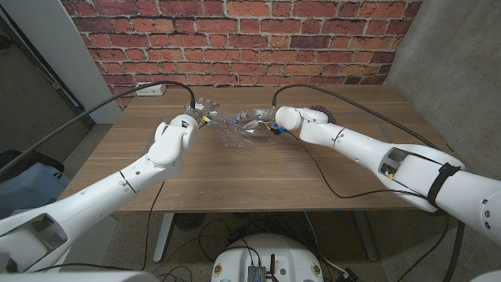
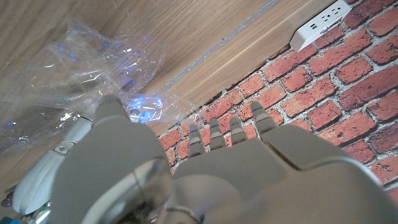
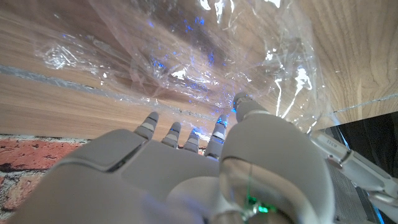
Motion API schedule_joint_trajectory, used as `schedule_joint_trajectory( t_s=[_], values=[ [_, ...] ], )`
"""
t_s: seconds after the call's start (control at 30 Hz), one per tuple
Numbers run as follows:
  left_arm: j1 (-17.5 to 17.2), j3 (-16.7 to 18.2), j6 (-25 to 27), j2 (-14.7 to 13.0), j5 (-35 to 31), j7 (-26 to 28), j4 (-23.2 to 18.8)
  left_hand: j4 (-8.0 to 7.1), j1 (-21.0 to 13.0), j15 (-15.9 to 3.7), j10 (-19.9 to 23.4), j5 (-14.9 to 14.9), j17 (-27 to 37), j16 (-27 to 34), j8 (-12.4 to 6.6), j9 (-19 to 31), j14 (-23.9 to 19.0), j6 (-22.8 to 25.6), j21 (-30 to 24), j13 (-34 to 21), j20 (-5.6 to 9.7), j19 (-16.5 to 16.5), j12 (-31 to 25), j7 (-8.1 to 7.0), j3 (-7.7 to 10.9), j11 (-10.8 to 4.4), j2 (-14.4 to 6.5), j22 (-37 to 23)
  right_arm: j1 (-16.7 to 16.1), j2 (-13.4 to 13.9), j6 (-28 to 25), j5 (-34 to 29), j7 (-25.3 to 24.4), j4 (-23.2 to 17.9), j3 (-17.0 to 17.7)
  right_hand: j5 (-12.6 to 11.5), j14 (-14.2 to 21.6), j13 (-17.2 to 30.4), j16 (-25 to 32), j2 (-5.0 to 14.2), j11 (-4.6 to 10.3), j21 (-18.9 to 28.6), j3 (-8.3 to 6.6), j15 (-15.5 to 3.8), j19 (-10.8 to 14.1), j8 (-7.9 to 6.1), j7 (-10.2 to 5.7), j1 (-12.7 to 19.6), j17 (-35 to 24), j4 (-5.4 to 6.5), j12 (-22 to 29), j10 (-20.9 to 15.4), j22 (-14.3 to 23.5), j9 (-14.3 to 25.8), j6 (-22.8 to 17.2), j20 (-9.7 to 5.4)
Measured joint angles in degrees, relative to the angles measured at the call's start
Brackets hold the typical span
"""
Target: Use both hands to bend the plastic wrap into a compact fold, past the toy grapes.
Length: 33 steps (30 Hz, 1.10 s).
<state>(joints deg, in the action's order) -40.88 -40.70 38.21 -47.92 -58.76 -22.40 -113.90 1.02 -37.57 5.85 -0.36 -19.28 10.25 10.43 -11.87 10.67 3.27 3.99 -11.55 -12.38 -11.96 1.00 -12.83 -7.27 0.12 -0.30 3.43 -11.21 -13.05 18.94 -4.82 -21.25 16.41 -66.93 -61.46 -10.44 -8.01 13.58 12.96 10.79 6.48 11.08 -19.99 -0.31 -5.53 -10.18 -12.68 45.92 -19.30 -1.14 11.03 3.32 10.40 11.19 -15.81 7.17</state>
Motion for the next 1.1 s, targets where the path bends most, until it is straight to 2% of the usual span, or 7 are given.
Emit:
schedule_joint_trajectory(
  t_s=[0.73, 0.83, 0.9, 0.97, 1.03, 1.1],
  values=[
    [-1.43, 1.43, 0.87, -0.21, -1.95, 1.66, -0.92, 0.00, -0.22, 0.00, 0.00, 0.00, 0.00, 0.00, 0.45, 0.00, -0.01, -0.32, 0.00, 0.00, 0.00, 0.00, 0.00, -0.32, 0.00, 0.00, -0.22, 0.00, 1.22, -2.07, -1.96, -3.35, -0.33, 2.75, -3.18, -0.18, 0.01, -0.29, 0.00, 0.00, 0.28, 0.00, -0.59, 0.00, 0.01, -0.21, -0.22, 0.00, 0.01, -0.19, 0.23, 0.28, 0.01, 0.01, 0.38, 0.00],
    [-1.82, 2.02, 0.46, -0.25, -0.84, 2.80, -1.21, -0.09, -0.21, -0.02, 0.38, 0.00, 0.00, 0.00, 0.45, 0.00, -0.02, -0.30, 0.00, 0.00, 0.00, 0.00, -0.37, -0.29, -0.09, -0.38, -0.24, 0.00, 1.38, -2.34, -2.28, -3.69, -0.51, 3.18, -3.53, -0.18, 0.01, -0.29, 0.00, 0.00, 0.28, 0.00, -0.83, 0.00, 0.01, -0.21, -0.22, 0.00, 0.01, -0.43, 0.23, 0.28, 0.01, 0.01, 0.38, 0.00],
    [-2.04, 2.40, 0.26, -0.27, -0.23, 3.32, -1.40, -0.31, 0.44, -0.22, 0.64, 0.00, 0.02, 0.25, 0.45, 0.00, -0.22, 0.13, -0.22, 0.00, 0.00, 0.00, -0.37, -0.32, -0.25, -0.59, -0.96, 0.00, 1.50, -2.53, -2.46, -3.83, -0.59, 3.52, -3.73, -0.18, 0.01, -0.29, 0.00, 0.00, 0.28, 0.00, -0.83, 0.00, 0.01, -0.21, -0.22, 0.00, 0.01, -0.43, 0.23, 0.28, 0.01, 0.01, 0.38, 0.00],
    [-2.26, 2.82, 0.04, -0.29, 0.60, 3.81, -1.57, -1.41, 1.71, -0.88, 1.58, 0.01, 0.28, 0.67, 0.45, 0.00, -0.89, 1.27, -0.37, 0.00, 0.00, 0.00, -0.88, -0.36, -0.04, -1.15, -3.27, -0.03, 1.56, -2.66, -2.66, -3.99, -0.70, 3.73, -3.84, -0.18, 0.01, -0.28, 0.13, 0.00, 0.28, 0.00, -0.89, 0.00, 0.01, -0.21, -0.22, 0.00, 0.10, -0.49, 0.23, 0.28, 0.01, 0.01, 0.38, 0.00],
    [-2.34, 3.30, -0.15, -0.20, 1.61, 3.95, -1.60, -2.55, 2.69, -1.76, 2.22, 0.34, 0.30, 1.05, 0.45, 0.00, -1.78, 2.02, -0.37, 0.00, 0.23, -0.27, -1.03, 0.36, 0.46, -1.79, -5.79, -0.13, 1.60, -2.70, -2.83, -4.09, -0.95, 3.82, -3.91, -0.18, 0.01, -0.28, 0.40, 0.02, 0.28, 0.20, -1.28, 0.00, 0.01, -0.43, -0.22, 0.02, 0.17, -0.88, 0.25, 0.28, 0.01, 0.01, 0.38, 0.00],
    [-2.36, 3.70, -0.46, -0.11, 3.06, 3.96, -1.60, -3.60, 3.92, -2.06, 2.69, 1.04, 0.55, 1.06, 0.45, 0.01, -2.07, 2.59, -0.37, 0.00, 0.13, -1.74, -1.03, 0.95, 0.90, -1.64, -7.84, -0.13, 1.60, -2.70, -2.90, -4.12, -1.18, 3.81, -3.91, -0.18, 0.04, -0.28, 0.62, 0.42, 0.13, 0.44, -1.83, 0.03, 0.44, -0.49, -0.22, 0.47, 0.22, -1.43, 0.70, 0.12, 0.01, 0.01, 0.37, 0.43]
  ],
)
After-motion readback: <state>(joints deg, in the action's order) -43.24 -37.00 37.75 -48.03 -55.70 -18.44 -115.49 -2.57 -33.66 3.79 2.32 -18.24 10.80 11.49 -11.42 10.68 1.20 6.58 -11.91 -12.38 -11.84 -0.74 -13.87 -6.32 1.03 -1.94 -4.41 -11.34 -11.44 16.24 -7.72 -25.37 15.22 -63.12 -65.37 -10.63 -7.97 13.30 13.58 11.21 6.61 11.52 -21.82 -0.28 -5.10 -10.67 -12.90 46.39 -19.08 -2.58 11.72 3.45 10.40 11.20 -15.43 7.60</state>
